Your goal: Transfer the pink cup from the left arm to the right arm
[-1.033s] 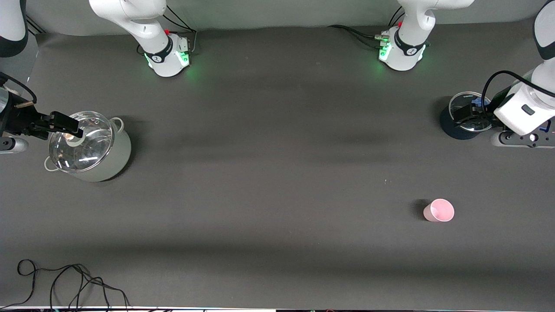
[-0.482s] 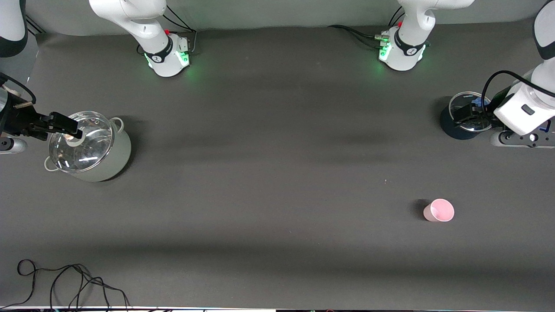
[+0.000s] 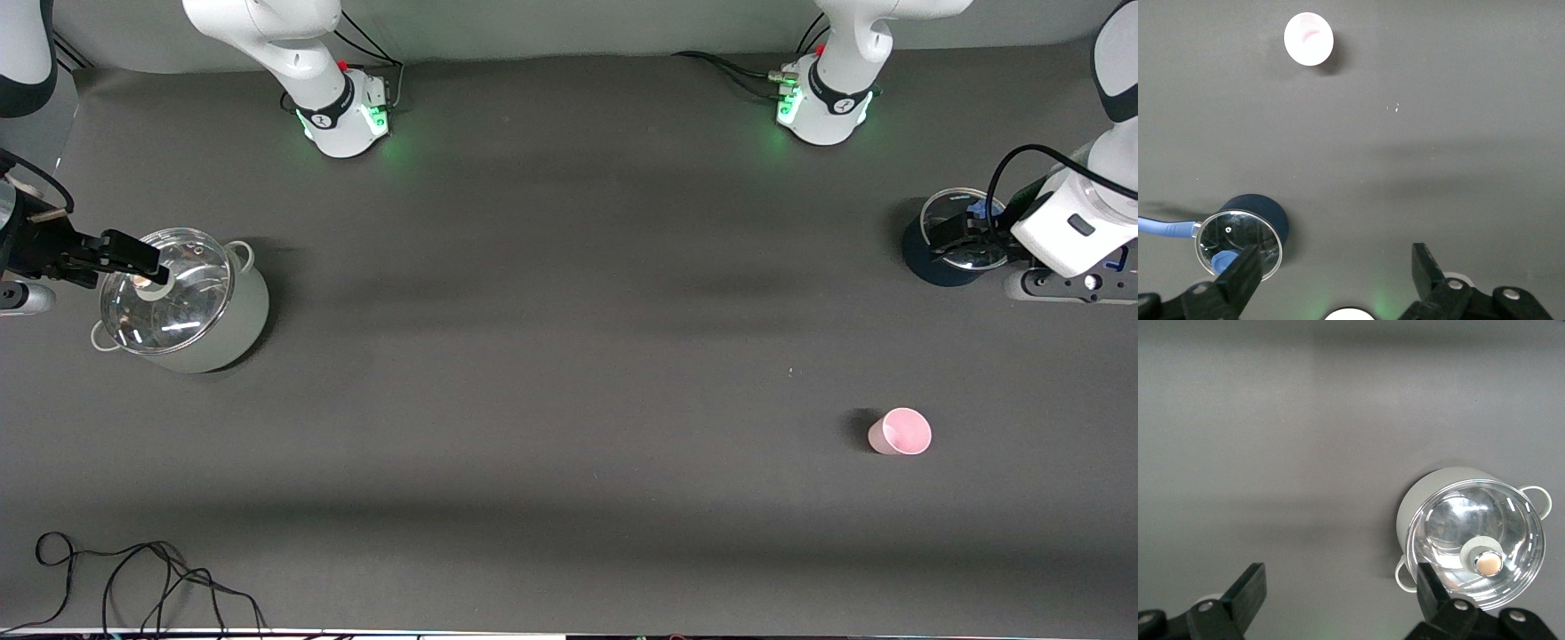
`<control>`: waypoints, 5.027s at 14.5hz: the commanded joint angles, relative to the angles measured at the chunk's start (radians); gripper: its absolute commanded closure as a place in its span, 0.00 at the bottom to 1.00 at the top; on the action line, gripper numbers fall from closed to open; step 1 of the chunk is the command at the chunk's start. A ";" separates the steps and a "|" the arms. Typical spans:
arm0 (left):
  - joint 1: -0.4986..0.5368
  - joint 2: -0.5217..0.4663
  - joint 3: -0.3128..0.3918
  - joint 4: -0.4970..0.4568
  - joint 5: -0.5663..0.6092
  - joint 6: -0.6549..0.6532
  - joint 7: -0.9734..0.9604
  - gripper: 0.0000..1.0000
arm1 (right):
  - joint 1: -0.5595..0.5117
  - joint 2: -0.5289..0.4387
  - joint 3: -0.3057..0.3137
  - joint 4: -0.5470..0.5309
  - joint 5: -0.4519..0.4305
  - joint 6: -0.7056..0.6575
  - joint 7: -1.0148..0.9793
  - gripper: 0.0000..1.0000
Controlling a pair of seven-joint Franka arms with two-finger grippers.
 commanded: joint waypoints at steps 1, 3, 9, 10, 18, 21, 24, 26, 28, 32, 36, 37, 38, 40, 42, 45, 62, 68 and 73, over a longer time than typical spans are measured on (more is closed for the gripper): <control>-0.009 0.017 0.002 0.027 0.016 -0.018 0.006 0.00 | 0.011 -0.021 -0.012 -0.021 0.019 0.010 -0.010 0.00; -0.005 0.030 0.002 0.048 0.016 -0.021 0.010 0.00 | 0.011 -0.021 -0.012 -0.021 0.021 0.010 -0.012 0.00; 0.002 0.053 0.008 0.071 0.014 -0.001 0.053 0.00 | 0.011 -0.021 -0.012 -0.021 0.021 0.010 -0.012 0.00; 0.010 0.078 0.009 0.104 0.013 -0.005 0.094 0.00 | 0.011 -0.021 -0.012 -0.019 0.019 0.010 -0.012 0.00; 0.200 0.254 0.008 0.286 -0.148 -0.016 0.576 0.00 | 0.011 -0.019 -0.012 -0.019 0.021 0.010 -0.012 0.00; 0.261 0.306 0.008 0.318 -0.239 -0.015 0.758 0.00 | 0.011 -0.019 -0.012 -0.019 0.021 0.010 -0.012 0.00; 0.330 0.365 0.006 0.344 -0.338 -0.011 0.974 0.00 | 0.011 -0.019 -0.012 -0.019 0.019 0.010 -0.012 0.00; 0.378 0.408 0.006 0.346 -0.427 -0.007 1.123 0.00 | 0.011 -0.018 -0.012 -0.018 0.021 0.010 -0.012 0.00; 0.413 0.446 0.008 0.344 -0.508 0.015 1.265 0.00 | 0.011 -0.018 -0.012 -0.019 0.021 0.011 -0.012 0.00; 0.496 0.555 0.005 0.344 -0.682 0.015 1.448 0.00 | 0.011 -0.016 -0.012 -0.016 0.021 0.011 -0.012 0.00; 0.570 0.636 0.003 0.335 -0.800 -0.005 1.705 0.00 | 0.011 -0.015 -0.010 -0.016 0.021 0.011 -0.012 0.00; 0.571 0.649 0.003 0.333 -0.800 -0.005 1.746 0.00 | 0.011 -0.015 -0.012 -0.016 0.021 0.011 -0.012 0.00; 0.574 0.667 0.003 0.330 -0.805 -0.005 1.797 0.00 | 0.011 -0.015 -0.010 -0.016 0.021 0.011 -0.012 0.00; 0.600 0.707 0.002 0.321 -0.837 -0.005 1.921 0.00 | 0.011 -0.015 -0.012 -0.016 0.021 0.011 -0.012 0.00; 0.636 0.747 0.002 0.310 -0.921 -0.008 2.058 0.00 | 0.011 -0.015 -0.012 -0.016 0.021 0.011 -0.012 0.00; 0.669 0.846 0.002 0.303 -1.033 -0.004 2.294 0.00 | 0.011 -0.016 -0.012 -0.018 0.021 0.011 -0.012 0.00; 0.665 1.000 -0.136 0.244 -1.155 0.229 2.522 0.00 | 0.011 -0.019 -0.012 -0.021 0.021 0.011 -0.012 0.00; 0.643 1.005 -0.162 0.206 -1.170 0.262 2.506 0.00 | 0.011 -0.019 -0.012 -0.021 0.021 0.010 -0.017 0.00; 0.613 1.003 -0.169 0.194 -1.178 0.265 2.473 0.00 | 0.008 -0.021 -0.012 -0.022 0.021 0.008 -0.018 0.00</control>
